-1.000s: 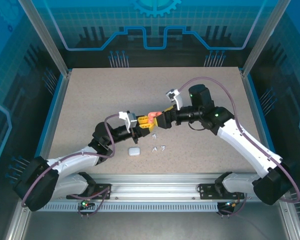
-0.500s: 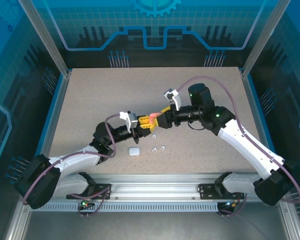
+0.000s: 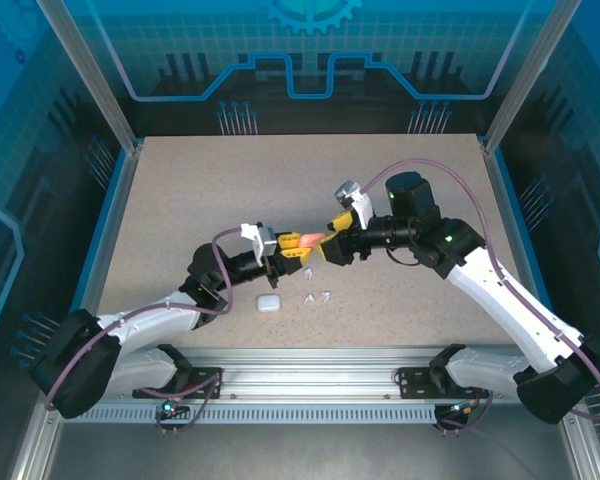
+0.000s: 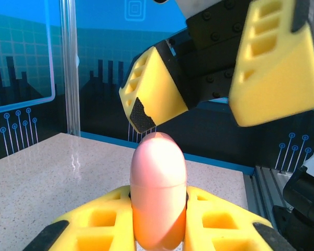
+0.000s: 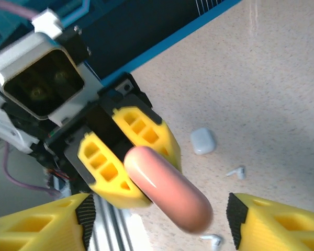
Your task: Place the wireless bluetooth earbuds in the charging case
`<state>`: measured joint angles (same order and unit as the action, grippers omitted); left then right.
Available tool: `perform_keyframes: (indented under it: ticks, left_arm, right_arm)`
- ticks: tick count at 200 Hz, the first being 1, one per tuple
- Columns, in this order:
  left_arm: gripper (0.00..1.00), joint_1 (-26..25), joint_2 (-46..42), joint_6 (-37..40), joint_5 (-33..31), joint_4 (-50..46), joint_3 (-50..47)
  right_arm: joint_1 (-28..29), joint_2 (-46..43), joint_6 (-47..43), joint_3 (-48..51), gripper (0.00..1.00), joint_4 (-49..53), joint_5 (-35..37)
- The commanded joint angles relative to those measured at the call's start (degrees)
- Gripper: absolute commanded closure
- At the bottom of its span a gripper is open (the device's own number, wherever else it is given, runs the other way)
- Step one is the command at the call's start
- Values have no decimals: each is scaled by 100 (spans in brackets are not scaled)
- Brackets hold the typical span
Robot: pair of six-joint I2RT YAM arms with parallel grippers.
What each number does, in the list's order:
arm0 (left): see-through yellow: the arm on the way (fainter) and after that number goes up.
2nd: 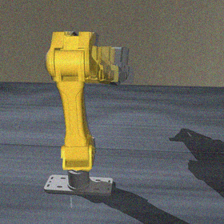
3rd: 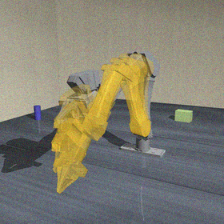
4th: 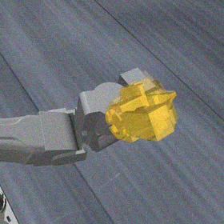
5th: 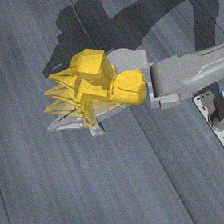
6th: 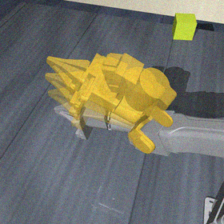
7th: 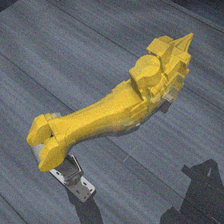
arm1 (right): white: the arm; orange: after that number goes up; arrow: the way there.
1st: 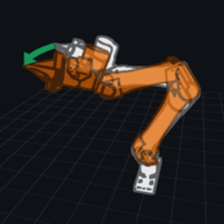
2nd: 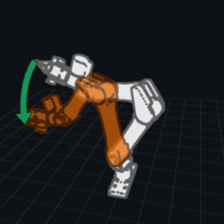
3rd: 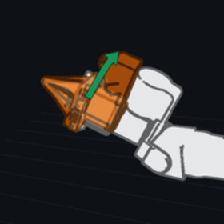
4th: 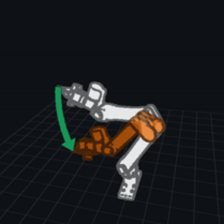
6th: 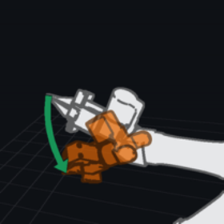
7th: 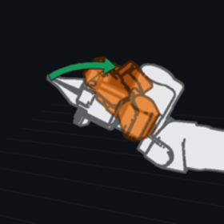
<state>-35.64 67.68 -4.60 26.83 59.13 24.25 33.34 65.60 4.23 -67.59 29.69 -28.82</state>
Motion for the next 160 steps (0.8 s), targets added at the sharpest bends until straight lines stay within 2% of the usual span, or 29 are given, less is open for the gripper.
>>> perform_keyframes:
  ticks: [1,34,69,100,124,160]
  left_arm:
    - [100,4,-280,-20,146,-41,39]
    - [100,4,-421,-17,321,10,-41]
    - [100,-4,-493,-66,576,2,-20]
    - [100,1,-510,-103,614,-3,1]
    - [100,-4,-507,-77,600,-2,7]
    - [100,-1,-510,-101,601,-7,2]
  right_arm:
    - [-4,-294,-1250,32,26,326,235]
    - [44,-175,-2123,-162,23,683,-392]
    - [80,126,-2867,-544,20,1216,-601]
    - [156,298,-3063,-632,22,1222,-701]
    - [280,428,-3144,-641,28,1140,-735]
    - [295,574,-3077,-632,42,1015,-756]
